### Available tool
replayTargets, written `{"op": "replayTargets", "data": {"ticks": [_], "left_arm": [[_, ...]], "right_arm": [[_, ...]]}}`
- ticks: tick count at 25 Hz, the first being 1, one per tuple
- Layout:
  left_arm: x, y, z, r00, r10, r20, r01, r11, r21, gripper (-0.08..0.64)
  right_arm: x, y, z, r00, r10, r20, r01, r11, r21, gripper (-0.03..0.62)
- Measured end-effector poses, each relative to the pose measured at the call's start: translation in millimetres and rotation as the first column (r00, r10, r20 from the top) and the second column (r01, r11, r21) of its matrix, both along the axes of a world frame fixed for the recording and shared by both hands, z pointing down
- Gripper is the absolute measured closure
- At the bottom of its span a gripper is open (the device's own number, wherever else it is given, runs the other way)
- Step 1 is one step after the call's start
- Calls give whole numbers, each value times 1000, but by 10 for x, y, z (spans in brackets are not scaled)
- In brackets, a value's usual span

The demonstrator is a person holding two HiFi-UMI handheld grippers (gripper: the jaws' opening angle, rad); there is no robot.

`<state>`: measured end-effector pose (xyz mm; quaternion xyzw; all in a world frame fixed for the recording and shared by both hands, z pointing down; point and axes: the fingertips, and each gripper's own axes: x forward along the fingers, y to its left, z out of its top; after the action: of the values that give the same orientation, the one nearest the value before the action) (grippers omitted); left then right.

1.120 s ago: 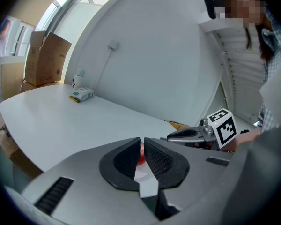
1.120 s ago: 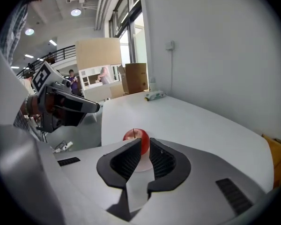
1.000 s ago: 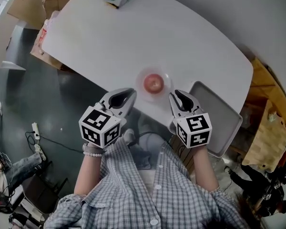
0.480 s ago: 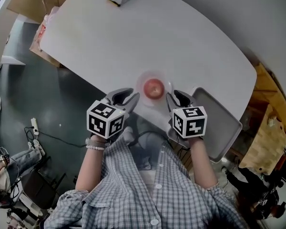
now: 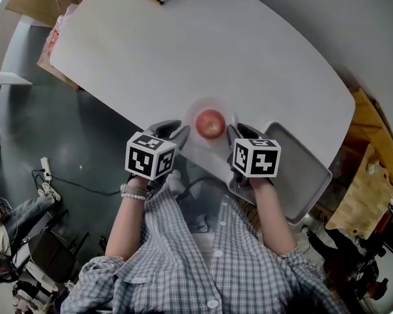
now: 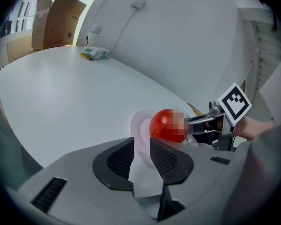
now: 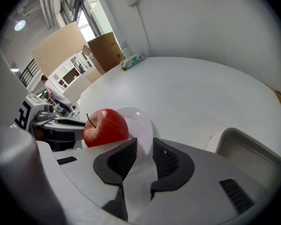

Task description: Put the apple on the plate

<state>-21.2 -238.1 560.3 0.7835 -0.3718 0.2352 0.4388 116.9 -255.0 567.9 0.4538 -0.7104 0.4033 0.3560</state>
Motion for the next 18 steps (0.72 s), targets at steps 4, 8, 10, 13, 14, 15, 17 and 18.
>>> {"op": "replayTargets", "data": {"ticks": [4,8,10,13,14,15,17,18], "left_arm": [[16,3,77,1000,0,14,1,1000,-26,472],[10,12,169,1000,0,28,2,998,-56,472],[7,26,210,999,-2,36,4,997,-72,472],[17,34,253,998,3,56,2,997,-82,472],[21,30,258,998,5,61,-1,997,-81,472],[24,26,259,998,7,63,-2,997,-82,472],[27,23,260,998,4,62,2,996,-88,472],[27,24,261,998,0,60,5,996,-93,472]], "right_arm": [[4,20,58,1000,-1,-9,0,999,-36,499],[-15,33,107,999,-16,-33,14,998,-67,499],[-29,47,136,999,-24,-49,20,996,-83,499],[-25,41,158,997,-20,-73,13,995,-97,499],[-24,35,162,997,-17,-76,9,995,-100,499],[-25,29,168,997,-14,-76,6,995,-104,499],[-34,23,178,998,-12,-69,4,994,-111,499],[-34,20,176,998,-11,-67,3,993,-116,499]]}}
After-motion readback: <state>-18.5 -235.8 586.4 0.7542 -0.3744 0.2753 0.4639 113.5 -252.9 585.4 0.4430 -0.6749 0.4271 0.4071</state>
